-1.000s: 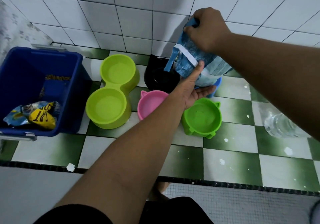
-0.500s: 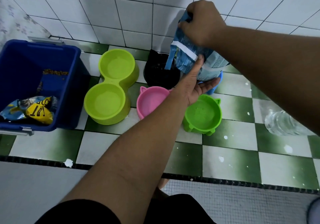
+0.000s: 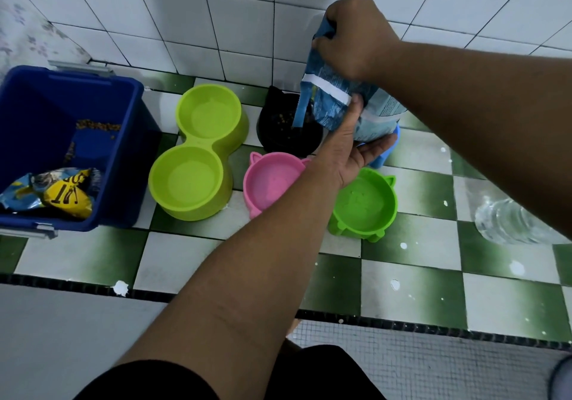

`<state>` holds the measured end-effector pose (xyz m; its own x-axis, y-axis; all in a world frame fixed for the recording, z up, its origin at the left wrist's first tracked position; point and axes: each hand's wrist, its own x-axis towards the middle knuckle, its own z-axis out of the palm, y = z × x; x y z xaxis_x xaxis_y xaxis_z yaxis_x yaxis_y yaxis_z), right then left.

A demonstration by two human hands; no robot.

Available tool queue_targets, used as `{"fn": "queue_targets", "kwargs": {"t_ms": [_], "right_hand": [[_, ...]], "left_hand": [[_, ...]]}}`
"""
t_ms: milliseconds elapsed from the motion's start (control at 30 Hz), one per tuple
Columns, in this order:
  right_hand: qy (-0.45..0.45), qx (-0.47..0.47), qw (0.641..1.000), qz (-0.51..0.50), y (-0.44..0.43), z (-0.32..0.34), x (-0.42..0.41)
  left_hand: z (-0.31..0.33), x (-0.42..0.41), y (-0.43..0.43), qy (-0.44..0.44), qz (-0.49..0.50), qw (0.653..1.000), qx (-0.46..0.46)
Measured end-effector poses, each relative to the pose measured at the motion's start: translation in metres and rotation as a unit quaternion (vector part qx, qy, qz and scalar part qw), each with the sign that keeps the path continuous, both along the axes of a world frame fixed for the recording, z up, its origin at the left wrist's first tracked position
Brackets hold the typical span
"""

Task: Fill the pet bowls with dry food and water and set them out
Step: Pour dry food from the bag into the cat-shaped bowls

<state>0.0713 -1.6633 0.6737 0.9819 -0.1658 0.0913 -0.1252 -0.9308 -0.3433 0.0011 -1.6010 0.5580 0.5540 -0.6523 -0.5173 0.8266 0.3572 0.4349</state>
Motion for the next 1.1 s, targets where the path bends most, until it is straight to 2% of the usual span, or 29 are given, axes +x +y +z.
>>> {"fn": "queue_targets", "kwargs": {"t_ms": [667, 1100], "right_hand": [[-0.018, -0.028, 0.999, 0.024, -0.004, -0.004, 0.006], [-0.011, -0.044, 0.998, 0.041, 0.002, -0.005, 0.014]], "left_hand": [[0.001, 0.004, -0.001, -0.026, -0.009, 0.999, 0.027], [-0.004, 0.008, 0.001, -0.029, -0.003, 0.999, 0.013]]}}
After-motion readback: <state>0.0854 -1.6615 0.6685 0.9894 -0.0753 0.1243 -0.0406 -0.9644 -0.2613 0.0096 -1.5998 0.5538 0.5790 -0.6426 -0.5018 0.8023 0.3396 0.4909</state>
